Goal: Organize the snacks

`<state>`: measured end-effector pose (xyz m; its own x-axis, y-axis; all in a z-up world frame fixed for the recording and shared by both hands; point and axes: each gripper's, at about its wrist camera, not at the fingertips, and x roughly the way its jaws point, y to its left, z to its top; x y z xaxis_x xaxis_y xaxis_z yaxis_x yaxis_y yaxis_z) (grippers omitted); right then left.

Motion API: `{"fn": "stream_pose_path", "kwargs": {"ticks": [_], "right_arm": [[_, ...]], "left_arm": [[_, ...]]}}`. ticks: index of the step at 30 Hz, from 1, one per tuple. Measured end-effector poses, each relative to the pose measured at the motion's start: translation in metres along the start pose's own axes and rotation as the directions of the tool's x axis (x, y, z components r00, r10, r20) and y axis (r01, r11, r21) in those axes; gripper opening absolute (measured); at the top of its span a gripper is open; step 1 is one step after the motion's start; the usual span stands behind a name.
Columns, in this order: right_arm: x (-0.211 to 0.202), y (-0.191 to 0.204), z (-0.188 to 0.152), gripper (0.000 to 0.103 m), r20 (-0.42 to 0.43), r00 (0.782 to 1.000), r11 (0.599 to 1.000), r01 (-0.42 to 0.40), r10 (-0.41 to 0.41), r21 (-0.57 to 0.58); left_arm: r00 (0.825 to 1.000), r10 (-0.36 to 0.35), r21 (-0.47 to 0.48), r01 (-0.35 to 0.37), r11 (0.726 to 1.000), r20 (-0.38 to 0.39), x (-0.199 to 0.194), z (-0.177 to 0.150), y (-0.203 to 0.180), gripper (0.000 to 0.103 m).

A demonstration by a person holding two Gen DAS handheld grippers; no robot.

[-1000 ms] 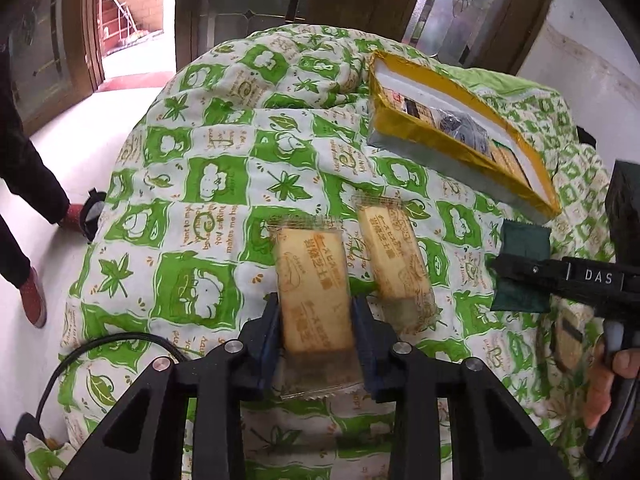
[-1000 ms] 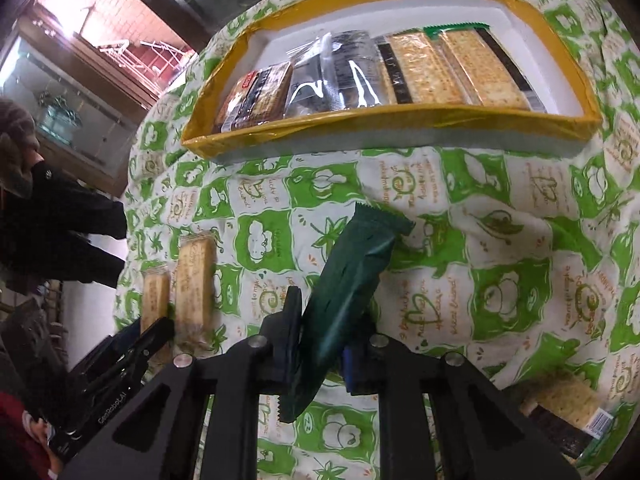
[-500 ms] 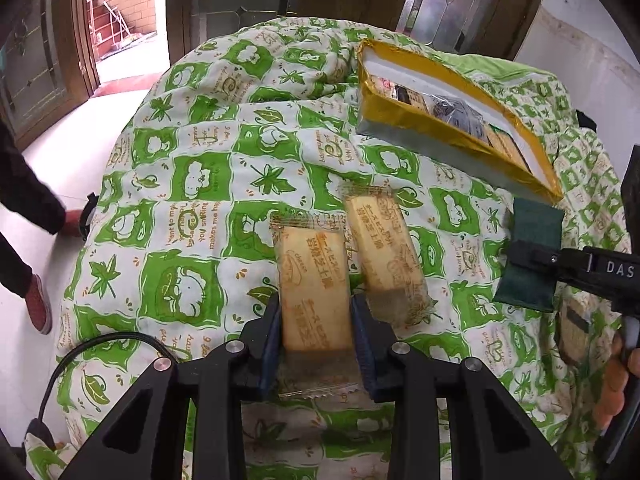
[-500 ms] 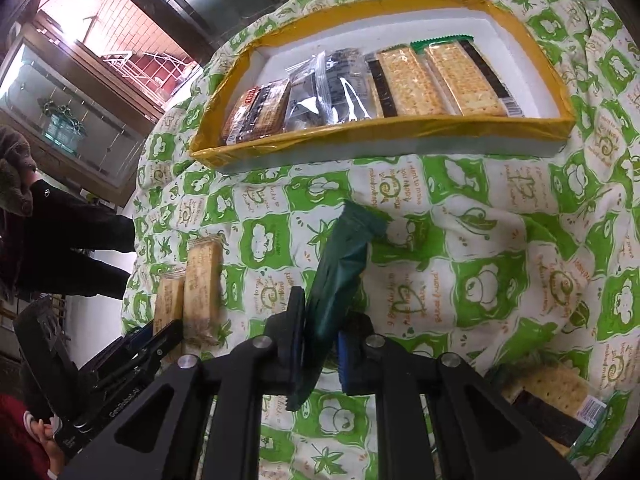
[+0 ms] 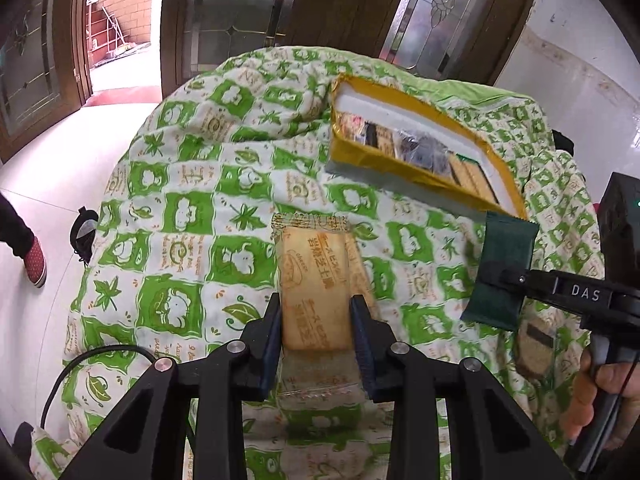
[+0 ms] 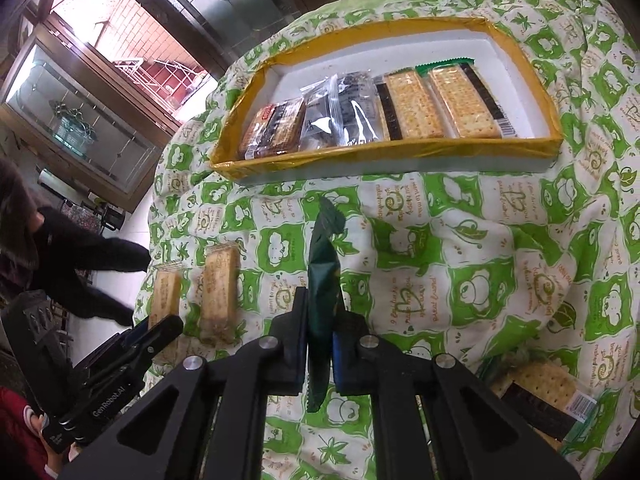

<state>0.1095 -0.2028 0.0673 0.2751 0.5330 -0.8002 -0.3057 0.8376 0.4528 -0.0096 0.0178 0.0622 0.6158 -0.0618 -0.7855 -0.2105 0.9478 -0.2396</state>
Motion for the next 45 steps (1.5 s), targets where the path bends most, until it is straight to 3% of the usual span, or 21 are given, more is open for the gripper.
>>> {"fn": "stream_pose_path", "kwargs": {"ticks": [45], "right_arm": [[-0.039,-0.004,0.009,0.009,0.063,0.998,1.0,-0.024,0.025,-0.017]], "left_arm": [[0.999,-0.014,0.042,0.013,0.999,0.031,-0.009,0.024,-0.027,0.034]]}}
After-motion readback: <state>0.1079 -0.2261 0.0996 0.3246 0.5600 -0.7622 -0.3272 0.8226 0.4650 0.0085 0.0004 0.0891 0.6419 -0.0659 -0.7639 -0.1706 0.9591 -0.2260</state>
